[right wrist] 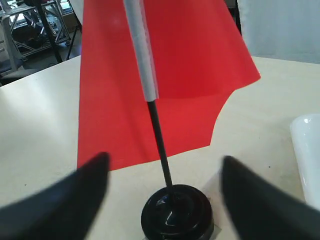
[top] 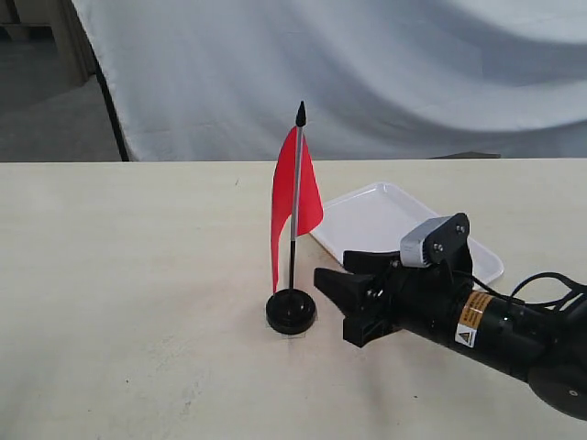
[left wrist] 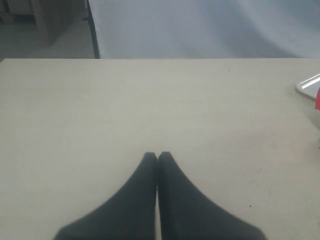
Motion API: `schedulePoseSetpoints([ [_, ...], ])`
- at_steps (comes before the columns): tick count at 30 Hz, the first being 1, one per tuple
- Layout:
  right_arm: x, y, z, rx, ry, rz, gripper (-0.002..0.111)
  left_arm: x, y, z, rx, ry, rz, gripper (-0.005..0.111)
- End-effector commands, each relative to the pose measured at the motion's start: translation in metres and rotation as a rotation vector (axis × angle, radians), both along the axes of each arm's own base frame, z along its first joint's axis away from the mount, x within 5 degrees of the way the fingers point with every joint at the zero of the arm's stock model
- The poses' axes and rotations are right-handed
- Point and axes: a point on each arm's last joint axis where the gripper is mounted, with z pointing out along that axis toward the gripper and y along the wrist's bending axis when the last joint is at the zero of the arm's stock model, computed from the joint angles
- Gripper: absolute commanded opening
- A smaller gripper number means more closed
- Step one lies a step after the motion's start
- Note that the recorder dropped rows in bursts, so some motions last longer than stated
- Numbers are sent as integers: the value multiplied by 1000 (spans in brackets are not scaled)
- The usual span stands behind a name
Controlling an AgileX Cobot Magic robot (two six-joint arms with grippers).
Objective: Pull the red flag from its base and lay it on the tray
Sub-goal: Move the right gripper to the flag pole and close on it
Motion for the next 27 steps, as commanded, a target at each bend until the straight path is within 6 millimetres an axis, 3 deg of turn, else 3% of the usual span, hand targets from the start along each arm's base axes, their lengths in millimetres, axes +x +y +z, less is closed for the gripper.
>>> schedulePoseSetpoints([
  [1,6,0,2,-7,-22,-24,102,0,0,0,-1,-4,-4,0],
  [5,16,9,2,-69,-2,2,87,0,0,0,-1,-4,-4,0],
  [9,22,34,5,-136,-22,56,74,0,0,0,-1,-4,-4,0],
  [14,36,50,9,-148,-17,3,73,0,0,0,-1,-4,-4,0],
  [23,48,66,-7,-144,-3,26,71,0,0,0,-1,-4,-4,0],
  [26,50,69,-5,-141,-13,32,47,0,0,0,-1,-4,-4,0],
  [27,49,70,-4,-139,-16,35,25,0,0,0,-1,-4,-4,0],
])
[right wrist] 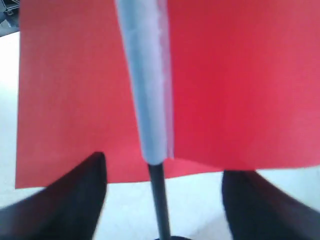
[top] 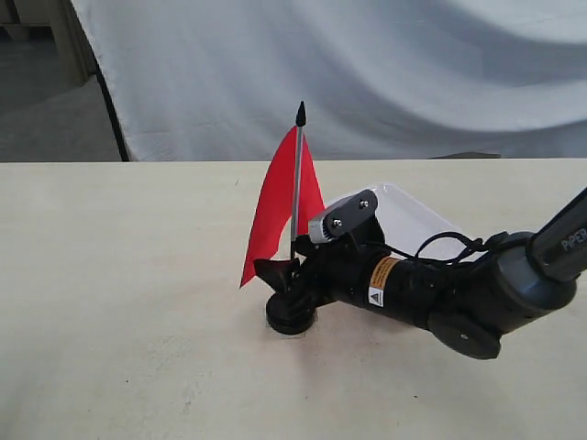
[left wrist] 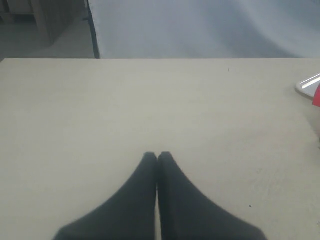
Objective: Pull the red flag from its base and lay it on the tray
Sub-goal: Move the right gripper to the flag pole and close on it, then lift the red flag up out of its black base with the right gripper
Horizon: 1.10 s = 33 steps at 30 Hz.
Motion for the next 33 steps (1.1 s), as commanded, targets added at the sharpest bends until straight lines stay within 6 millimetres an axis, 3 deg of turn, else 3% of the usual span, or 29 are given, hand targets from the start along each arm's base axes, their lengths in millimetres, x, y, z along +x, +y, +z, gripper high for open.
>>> schedulePoseSetpoints([
  [1,-1,5,4,4,-12,17,8,0,0,0,-1,-4,-4,0],
  [2,-2,5,5,1,-16,31,1,0,0,0,-1,-4,-4,0],
  [8,-3,6,24,38,-37,33,-1,0,0,0,-1,-4,-4,0],
  [13,-4,1,82,64,-96,-18,-1,0,0,0,-1,-4,-4,0],
  [18,3,-26,147,-205,-39,-261,-1,0,0,0,-1,-4,-4,0],
  [22,9,-48,181,-475,5,-417,-1,0,0,0,-1,-4,-4,0],
  [28,20,-72,186,-878,115,-558,-1,0,0,0,-1,-4,-4,0],
  [33,39,-71,158,-1062,236,-563,-1,0,0,0,-1,-4,-4,0],
])
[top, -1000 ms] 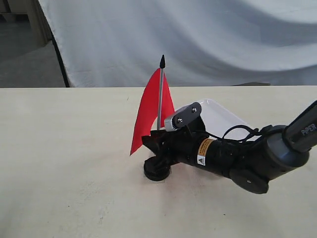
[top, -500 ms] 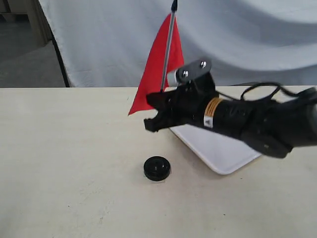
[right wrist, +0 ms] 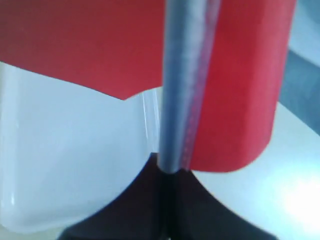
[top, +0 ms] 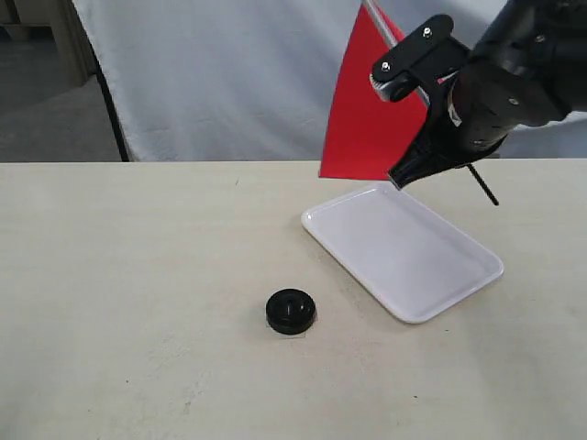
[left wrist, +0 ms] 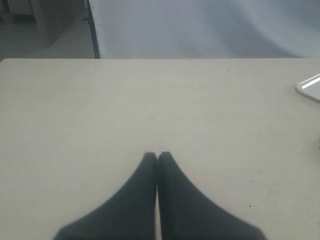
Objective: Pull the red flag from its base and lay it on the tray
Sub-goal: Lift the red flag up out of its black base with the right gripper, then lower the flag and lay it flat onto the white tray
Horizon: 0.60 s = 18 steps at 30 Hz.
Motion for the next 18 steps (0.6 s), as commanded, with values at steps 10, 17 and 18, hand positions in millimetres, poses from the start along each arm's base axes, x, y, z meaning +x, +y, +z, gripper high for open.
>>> schedulePoseSetpoints([
  [10,69,0,-93,-57,481,-85,-1,0,0,0,-1,-4,-4,0],
  [17,83,-1,-146,-93,596,-60,-1,0,0,0,-1,-4,-4,0],
  [18,84,-1,-152,-97,604,-56,-1,0,0,0,-1,-4,-4,0],
])
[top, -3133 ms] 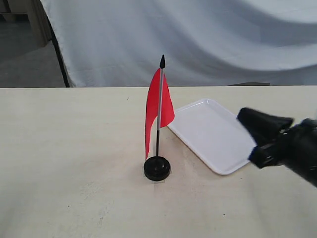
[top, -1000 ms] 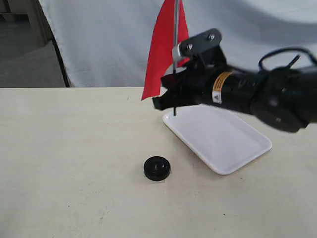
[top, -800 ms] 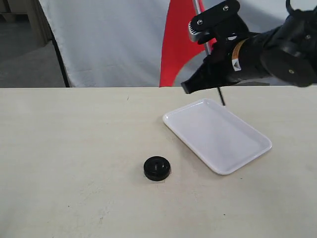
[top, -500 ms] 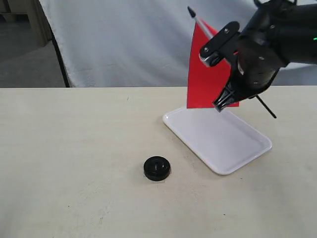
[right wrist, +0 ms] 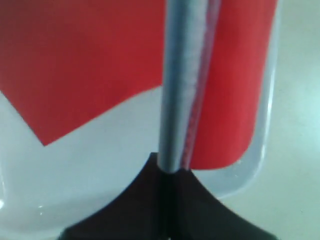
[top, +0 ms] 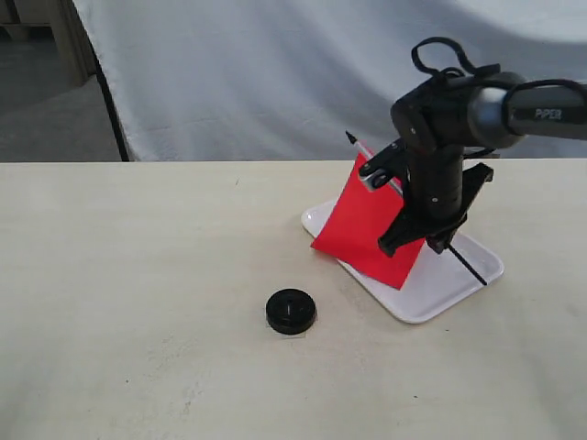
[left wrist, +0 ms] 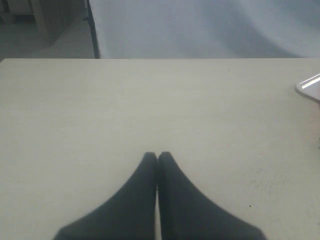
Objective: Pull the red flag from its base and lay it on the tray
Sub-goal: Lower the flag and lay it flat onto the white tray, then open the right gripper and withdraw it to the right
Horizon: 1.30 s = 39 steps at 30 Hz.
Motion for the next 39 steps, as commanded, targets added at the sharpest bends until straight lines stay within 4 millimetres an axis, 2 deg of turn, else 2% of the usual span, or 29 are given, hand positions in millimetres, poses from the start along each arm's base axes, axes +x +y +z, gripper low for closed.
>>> schedulePoseSetpoints([
  [1,5,1,-27,-7,52,31,-1,0,0,0,-1,-4,-4,0],
  [5,5,1,-31,-5,53,32,0,0,0,0,-1,-4,-4,0],
  [7,8,2,-28,3,35,18,5,0,0,0,-1,-4,-4,0],
  [9,10,3,-25,9,24,3,17,0,0,0,-1,-4,-4,0],
  [12,10,5,-21,29,28,-22,48,0,0,0,-1,-4,-4,0],
  [13,10,6,-20,37,28,-25,64,0,0,0,-1,-4,-4,0],
  [15,11,7,-19,47,17,-21,76,0,0,0,-1,-4,-4,0],
  [20,7,14,-7,151,22,-52,64,0,0,0,-1,-4,-4,0],
  [27,-4,15,34,217,8,-83,62,0,0,0,-1,-4,-4,0],
  [29,-8,15,45,244,3,-92,51,0,0,0,-1,-4,-4,0],
  [30,-10,16,49,257,1,-96,41,0,0,0,-1,-4,-4,0],
  [33,-19,13,54,266,5,-99,0,0,0,0,-1,-4,-4,0],
  [36,-28,2,51,247,-1,-98,0,0,0,0,-1,-4,-4,0],
  [39,-37,-17,47,264,23,-154,0,0,0,0,-1,-4,-4,0],
])
